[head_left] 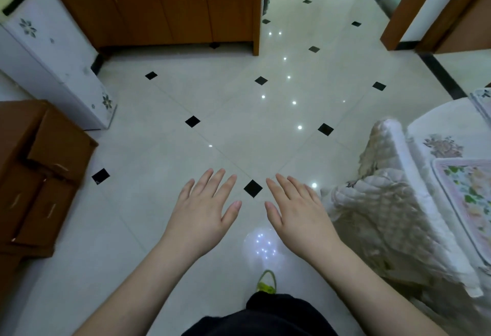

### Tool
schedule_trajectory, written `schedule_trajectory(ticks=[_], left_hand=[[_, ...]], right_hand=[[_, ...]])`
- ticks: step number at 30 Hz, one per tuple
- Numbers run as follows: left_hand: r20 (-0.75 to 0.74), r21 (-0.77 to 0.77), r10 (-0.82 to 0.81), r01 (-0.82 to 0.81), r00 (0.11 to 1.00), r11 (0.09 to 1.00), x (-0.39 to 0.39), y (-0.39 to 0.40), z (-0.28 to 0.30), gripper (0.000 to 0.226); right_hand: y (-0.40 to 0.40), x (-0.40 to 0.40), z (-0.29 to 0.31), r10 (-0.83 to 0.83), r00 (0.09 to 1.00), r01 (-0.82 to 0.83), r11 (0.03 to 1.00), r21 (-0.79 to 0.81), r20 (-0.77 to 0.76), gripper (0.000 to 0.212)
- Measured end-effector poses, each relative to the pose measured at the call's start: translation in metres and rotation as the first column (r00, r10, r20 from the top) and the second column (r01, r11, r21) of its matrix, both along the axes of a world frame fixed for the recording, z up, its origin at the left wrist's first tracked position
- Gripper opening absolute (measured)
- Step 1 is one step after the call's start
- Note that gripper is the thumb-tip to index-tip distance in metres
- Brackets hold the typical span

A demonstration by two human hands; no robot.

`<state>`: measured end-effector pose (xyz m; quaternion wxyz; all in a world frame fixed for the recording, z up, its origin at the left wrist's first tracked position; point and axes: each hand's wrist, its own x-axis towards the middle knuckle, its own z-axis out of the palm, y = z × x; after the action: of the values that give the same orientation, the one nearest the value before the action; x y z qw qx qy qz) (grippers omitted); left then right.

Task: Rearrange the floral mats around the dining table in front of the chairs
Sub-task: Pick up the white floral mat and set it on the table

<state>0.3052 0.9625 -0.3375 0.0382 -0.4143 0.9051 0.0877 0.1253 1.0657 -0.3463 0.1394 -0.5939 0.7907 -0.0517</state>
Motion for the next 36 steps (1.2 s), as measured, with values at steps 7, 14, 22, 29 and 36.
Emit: schedule_trajectory(ticks=[7, 14, 22, 29, 36], left_hand=[[-0.001, -0.019, -0.005, 0.005, 1.000, 1.000, -0.049, -0.063, 0.000, 0.064], [-0.010, -0.046, -0.041, 0.040, 0.999, 0.998, -0.083, -0.153, -0.002, 0.065], [-0.042, -0.007, -0.120, 0.120, 0.992, 0.993, -0.104, -0.260, -0.004, 0.064], [-0.009, -0.049, -0.247, 0.247, 0.969, 0.968, -0.156, -0.337, -0.003, 0.061], [-0.005, -0.039, -0.328, 0.327, 0.945, 0.944, -0.248, -0.390, -0.006, 0.067]], right_hand=[[-0.076, -0.040, 0.005, -0.002, 0.999, 0.002, 1.000, -0.007, -0.032, 0.055], [-0.159, -0.067, 0.001, -0.032, 0.999, 0.032, 0.999, -0.010, -0.017, 0.056], [-0.262, -0.086, 0.001, -0.106, 0.994, 0.106, 0.994, 0.003, -0.036, 0.057], [-0.309, -0.123, 0.001, -0.221, 0.972, 0.222, 0.975, 0.004, -0.078, 0.057], [-0.347, -0.199, -0.003, -0.320, 0.945, 0.319, 0.947, -0.020, -0.069, 0.057]])
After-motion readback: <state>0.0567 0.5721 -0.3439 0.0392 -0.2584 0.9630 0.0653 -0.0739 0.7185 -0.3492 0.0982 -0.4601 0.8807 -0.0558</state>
